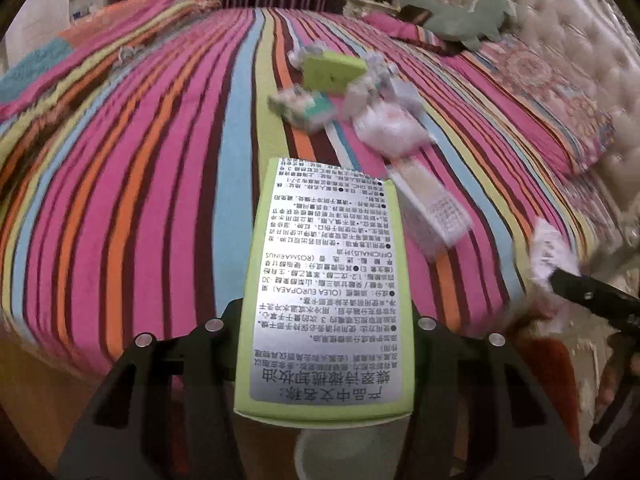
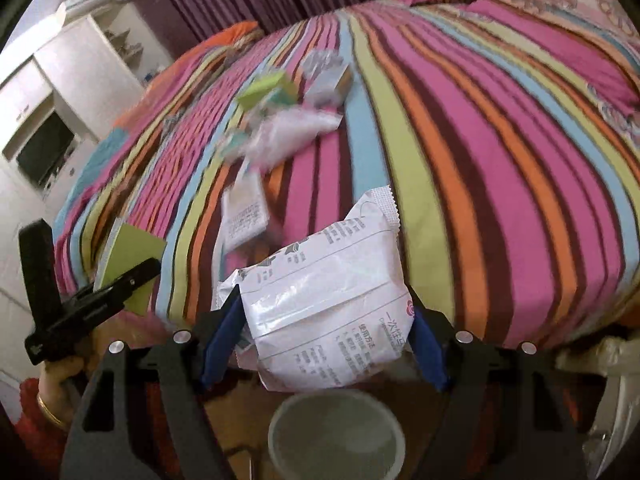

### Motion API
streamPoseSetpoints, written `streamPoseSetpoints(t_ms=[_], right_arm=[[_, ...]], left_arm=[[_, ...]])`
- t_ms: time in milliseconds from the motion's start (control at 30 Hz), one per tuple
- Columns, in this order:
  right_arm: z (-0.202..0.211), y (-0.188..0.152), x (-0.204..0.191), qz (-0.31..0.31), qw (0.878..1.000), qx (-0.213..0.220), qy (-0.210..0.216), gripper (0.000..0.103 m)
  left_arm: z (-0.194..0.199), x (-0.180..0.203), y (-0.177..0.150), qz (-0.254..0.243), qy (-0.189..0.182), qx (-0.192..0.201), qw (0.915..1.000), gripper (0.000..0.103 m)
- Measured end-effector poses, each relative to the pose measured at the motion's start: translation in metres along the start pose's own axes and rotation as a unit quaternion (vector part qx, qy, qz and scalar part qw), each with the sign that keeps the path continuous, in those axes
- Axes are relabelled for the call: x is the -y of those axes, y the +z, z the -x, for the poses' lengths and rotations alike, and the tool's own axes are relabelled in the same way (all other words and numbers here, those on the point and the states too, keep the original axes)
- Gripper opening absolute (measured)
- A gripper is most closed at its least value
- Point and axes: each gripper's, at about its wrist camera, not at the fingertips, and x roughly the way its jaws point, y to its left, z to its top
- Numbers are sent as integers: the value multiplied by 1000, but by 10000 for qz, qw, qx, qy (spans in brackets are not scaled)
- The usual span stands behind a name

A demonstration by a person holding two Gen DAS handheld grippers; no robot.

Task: Collect trash
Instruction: 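Carry both items to the wastebasket and open both tools to drop them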

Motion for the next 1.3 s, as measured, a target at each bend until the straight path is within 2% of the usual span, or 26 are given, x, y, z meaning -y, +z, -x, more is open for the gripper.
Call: streamPoseSetpoints(t_ms=[167,300,400,567,700,867,1033,1100,1167,1200,1300], right_arm=[[-16,-50,-20,206,9973,-701,-62,72],[-33,-81,-21,51,9932,-1158,-124,72],[-48,-102,-22,-93,9887,-1486,-166,72],[-65,-116,-30,-165,9799,-1975,-203,72],[-79,-117,-35,-102,9732,-2262,-398,72],[-110,-120,-34,-154,9548,-2904,-618,72],[-131,-129,-26,-322,9357,-3440,-718,72],[-135,-128,-30,-321,9333,-3502,-730,73],[-137,-128,-29,-334,9313,-3559,-701,76],[-138,-128,-29,-339,9289,-3612,-739,84],[-138,-127,-28,-411,9292,-3593,-756,94]], left_arm=[[0,24,-65,-431,-152,-590,9972,49],[-19,36,-110,-395,-355,-1258,9906,49],[-29,45,-127,-583,-347,-1562,9854,49],[-44,57,-142,-850,-268,-1991,9759,49],[-66,61,-159,-937,-158,-2614,9605,49],[-99,63,-178,-975,17,-3352,9371,49],[-119,62,-188,-838,0,-3757,9230,50],[-125,57,-190,-759,-12,-3891,9181,50],[-128,54,-192,-648,-52,-3957,9161,62],[-129,52,-192,-593,-79,-3962,9162,72],[-127,54,-193,-655,-87,-3955,9161,81]])
